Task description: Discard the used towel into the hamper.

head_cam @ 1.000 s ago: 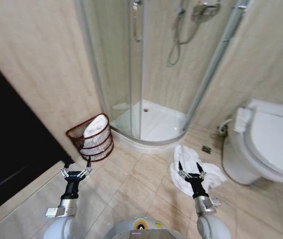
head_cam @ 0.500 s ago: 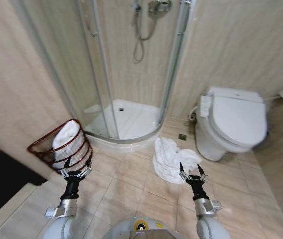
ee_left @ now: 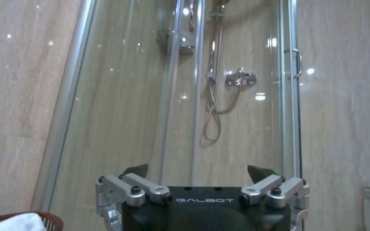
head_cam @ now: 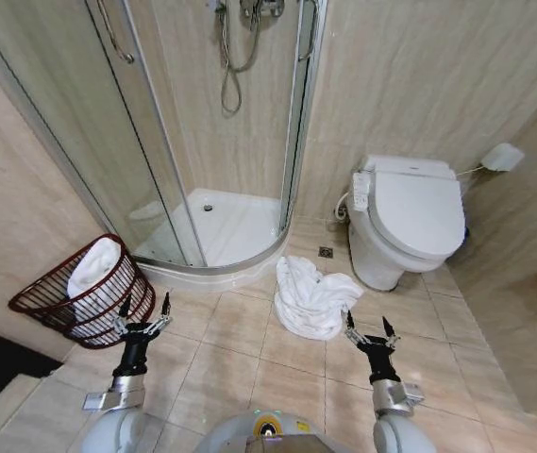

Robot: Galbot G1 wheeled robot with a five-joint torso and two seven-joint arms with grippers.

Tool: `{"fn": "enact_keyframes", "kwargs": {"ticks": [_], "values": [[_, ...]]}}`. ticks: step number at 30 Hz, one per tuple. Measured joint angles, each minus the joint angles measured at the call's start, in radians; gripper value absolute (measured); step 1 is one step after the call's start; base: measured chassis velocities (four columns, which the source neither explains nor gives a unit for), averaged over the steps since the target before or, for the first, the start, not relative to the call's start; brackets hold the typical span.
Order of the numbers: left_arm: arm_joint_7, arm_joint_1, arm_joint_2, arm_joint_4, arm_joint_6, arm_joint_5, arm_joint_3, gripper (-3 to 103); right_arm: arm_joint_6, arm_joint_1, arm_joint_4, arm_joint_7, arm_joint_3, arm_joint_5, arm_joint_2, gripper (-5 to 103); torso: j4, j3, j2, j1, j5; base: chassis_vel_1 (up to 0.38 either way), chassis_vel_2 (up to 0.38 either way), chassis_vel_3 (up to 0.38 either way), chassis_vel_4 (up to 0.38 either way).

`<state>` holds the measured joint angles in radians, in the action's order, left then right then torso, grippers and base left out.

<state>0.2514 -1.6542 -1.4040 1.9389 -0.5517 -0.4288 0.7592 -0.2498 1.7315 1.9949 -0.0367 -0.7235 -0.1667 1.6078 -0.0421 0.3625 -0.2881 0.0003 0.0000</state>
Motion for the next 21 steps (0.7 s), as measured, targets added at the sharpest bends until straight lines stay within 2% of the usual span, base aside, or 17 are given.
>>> {"fn": "enact_keyframes", "kwargs": {"ticks": [9, 21], "values": [[0.004, 0.003, 0.006, -0.008, -0.002, -0.007, 0.003, 100, -0.016, -0.011, -0.015, -0.005, 0.002, 0.008, 0.001, 100, 0.0001, 0.002, -0.003, 0.000, 0.0000, -0.006, 0.004, 0.004, -0.006], [0.010, 0.004, 0.008, -0.003, 0.001, -0.005, 0.004, 100, -0.023, -0.013, -0.028, -0.005, 0.000, 0.002, 0.001, 100, 0.0001, 0.003, -0.006, 0.000, 0.0000, -0.067, 0.080, 0.080, -0.063]]}}
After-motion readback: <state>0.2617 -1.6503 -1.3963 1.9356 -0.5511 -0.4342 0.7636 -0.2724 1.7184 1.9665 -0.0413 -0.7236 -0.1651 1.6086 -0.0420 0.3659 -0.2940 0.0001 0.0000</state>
